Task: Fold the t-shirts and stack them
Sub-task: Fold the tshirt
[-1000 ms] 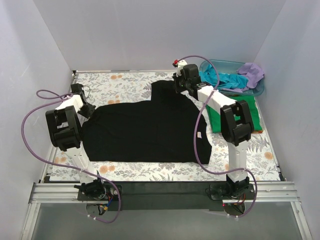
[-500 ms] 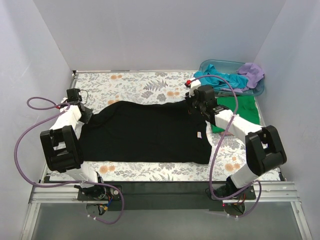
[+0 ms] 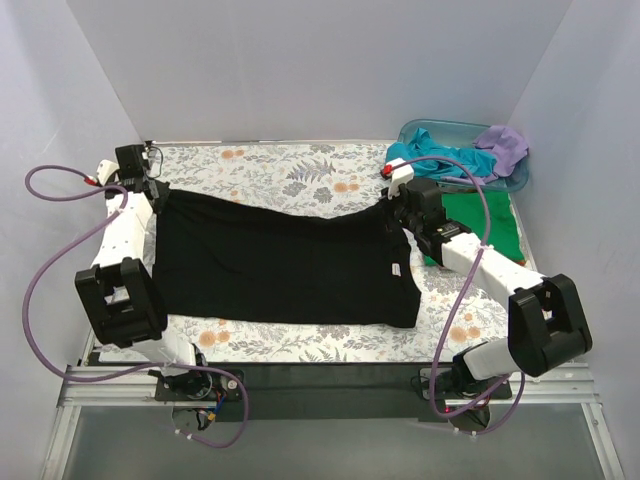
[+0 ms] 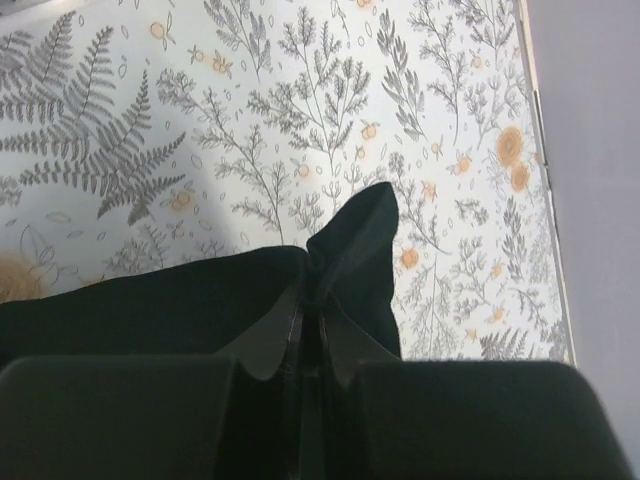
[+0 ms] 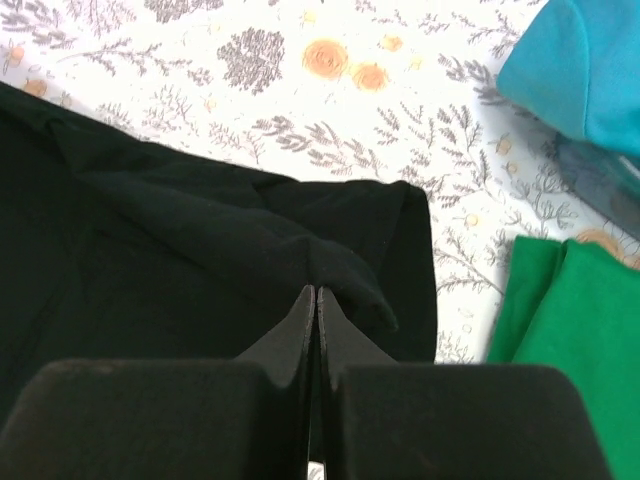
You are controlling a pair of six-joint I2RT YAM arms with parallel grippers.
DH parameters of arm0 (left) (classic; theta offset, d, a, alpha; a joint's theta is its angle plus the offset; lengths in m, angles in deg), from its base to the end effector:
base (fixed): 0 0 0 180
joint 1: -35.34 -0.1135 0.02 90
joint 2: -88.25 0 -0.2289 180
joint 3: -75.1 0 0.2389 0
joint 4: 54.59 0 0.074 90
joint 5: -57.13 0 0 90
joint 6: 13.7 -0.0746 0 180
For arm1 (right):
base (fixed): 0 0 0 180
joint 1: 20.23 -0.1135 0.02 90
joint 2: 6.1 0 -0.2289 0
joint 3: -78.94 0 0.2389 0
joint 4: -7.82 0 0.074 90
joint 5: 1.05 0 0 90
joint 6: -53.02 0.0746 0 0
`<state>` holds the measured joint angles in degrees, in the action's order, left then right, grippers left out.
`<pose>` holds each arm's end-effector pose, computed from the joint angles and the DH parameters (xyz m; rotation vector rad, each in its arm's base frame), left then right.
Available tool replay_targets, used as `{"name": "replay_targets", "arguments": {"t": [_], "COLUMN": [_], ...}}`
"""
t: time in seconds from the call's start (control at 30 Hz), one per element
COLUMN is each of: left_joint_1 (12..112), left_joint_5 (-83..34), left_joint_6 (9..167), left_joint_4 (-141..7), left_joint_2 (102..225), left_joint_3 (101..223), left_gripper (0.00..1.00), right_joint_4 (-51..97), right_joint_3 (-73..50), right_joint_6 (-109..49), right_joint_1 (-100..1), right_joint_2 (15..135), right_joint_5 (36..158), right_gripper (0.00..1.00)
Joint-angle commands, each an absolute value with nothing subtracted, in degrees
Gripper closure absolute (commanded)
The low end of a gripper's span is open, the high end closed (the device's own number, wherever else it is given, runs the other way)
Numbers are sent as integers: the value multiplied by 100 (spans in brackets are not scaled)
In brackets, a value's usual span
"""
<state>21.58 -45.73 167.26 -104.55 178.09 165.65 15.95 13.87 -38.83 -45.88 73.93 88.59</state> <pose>0.3399 0.1003 0.2342 -1.9859 1.4032 -0.3490 0.3138 0.1502 0.2190 -0.4674 1.9274 0.2641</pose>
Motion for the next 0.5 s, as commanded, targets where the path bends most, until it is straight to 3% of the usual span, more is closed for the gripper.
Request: {"name": "replay_targets", "arguments": {"t": [0.0,0.47], "left_joint_1": [2093,2005], "left_joint_5": [-5009,-4869], "left_joint_6": [16674,16876], "left_joint_4": [-10666,-10147], "left_joint_2": [18053,16885], "left_joint_3": [16839,14608], "left_gripper": [100,100], "right_joint_4": [1366,1506], "right_joint_3": [1016,2465], "right_joint_6": [-4049,-3742], "right_joint_1": [-4607,-4607], "right_joint_2": [7493,6246], "right_joint_5": [8658,9431], "right_gripper": [99,99]}}
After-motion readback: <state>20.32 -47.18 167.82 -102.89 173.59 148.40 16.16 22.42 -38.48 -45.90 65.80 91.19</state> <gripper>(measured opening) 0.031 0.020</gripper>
